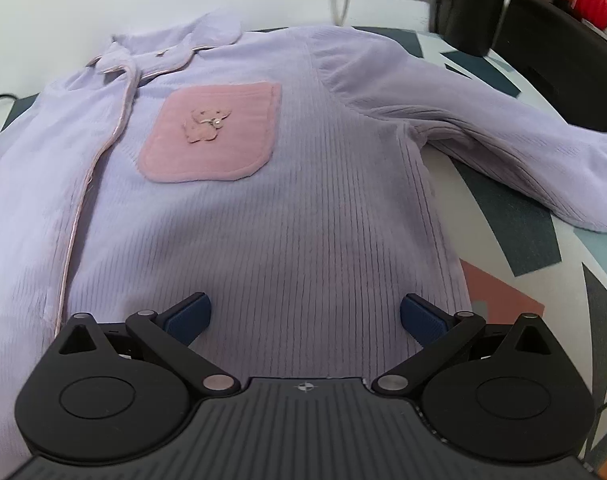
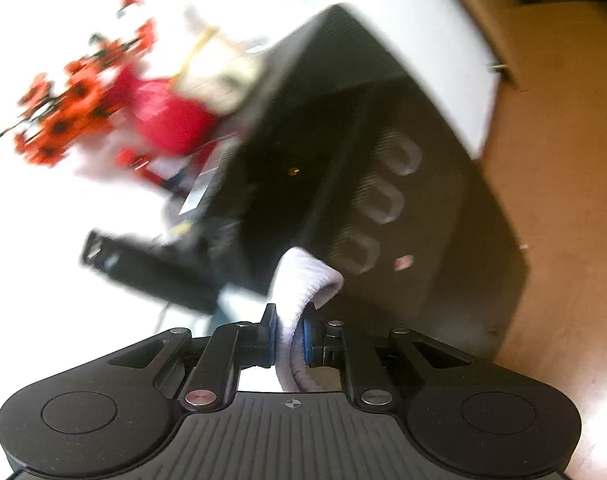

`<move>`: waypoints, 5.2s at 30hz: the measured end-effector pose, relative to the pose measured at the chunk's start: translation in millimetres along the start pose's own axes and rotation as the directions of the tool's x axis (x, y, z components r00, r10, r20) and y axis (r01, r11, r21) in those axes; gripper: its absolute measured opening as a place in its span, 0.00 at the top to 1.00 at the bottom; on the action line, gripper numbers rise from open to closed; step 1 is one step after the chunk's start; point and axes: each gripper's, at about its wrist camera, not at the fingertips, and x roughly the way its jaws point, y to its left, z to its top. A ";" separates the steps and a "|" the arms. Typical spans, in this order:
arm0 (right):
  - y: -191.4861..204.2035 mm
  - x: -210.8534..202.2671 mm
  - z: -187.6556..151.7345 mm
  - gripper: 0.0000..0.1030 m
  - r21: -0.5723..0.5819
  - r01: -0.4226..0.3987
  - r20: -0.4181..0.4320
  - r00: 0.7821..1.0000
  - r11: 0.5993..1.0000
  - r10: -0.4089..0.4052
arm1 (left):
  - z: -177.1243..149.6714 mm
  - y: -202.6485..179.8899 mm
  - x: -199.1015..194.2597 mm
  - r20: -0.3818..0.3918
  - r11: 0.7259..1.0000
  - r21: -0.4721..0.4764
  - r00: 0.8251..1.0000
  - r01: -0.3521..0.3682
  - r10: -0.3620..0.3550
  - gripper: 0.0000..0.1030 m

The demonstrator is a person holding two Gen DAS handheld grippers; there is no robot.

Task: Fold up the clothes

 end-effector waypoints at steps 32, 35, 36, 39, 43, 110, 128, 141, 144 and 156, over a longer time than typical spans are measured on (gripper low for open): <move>516.0 304.1 -433.7 0.88 -0.415 -0.437 -0.686 0.727 0.798 0.042 | -54.6 362.2 -100.4 0.364 0.922 -0.254 0.912 0.293 -0.190 0.00; 511.1 323.4 -497.0 0.72 -0.492 -0.409 -0.703 0.707 0.769 -0.074 | -48.9 387.8 -91.3 0.340 0.920 -0.242 0.915 0.309 -0.218 0.00; 508.5 322.8 -511.5 0.59 -0.521 -0.389 -0.697 0.707 0.760 -0.116 | -44.7 394.7 -87.3 0.329 0.917 -0.239 0.915 0.319 -0.232 0.00; 502.9 312.5 -506.3 0.50 -0.504 -0.351 -0.671 0.734 0.789 -0.102 | -31.9 412.7 -74.7 0.313 0.898 -0.237 0.904 0.370 -0.290 0.00; 478.2 293.9 -454.3 0.38 -0.426 -0.288 -0.597 0.802 0.857 -0.027 | -6.2 425.1 -51.2 0.293 0.871 -0.252 0.891 0.421 -0.347 0.00; 201.9 171.2 -328.2 0.61 0.004 0.263 -0.197 0.946 0.965 -0.257 | 82.4 407.1 18.6 0.068 0.961 -0.265 0.996 0.077 -0.062 0.76; 214.0 152.1 -309.9 0.16 0.009 0.288 -0.205 0.938 0.958 -0.280 | 88.5 371.6 27.3 0.014 0.984 -0.176 1.000 0.028 -0.026 0.19; 262.8 137.1 -313.6 0.02 -0.333 0.293 -0.041 0.945 0.896 -0.324 | 86.4 341.8 -0.6 0.078 0.992 -0.049 0.990 -0.113 0.117 0.03; 285.2 149.2 -334.1 0.01 -0.524 0.278 -0.011 0.943 0.805 -0.333 | 78.5 342.3 -6.7 0.074 0.992 -0.075 0.992 -0.098 0.103 0.03; 329.1 206.9 -451.0 0.01 -0.845 0.058 -0.147 0.931 0.532 -0.335 | 19.2 402.1 -48.9 0.100 0.941 -0.301 0.976 -0.155 0.193 0.02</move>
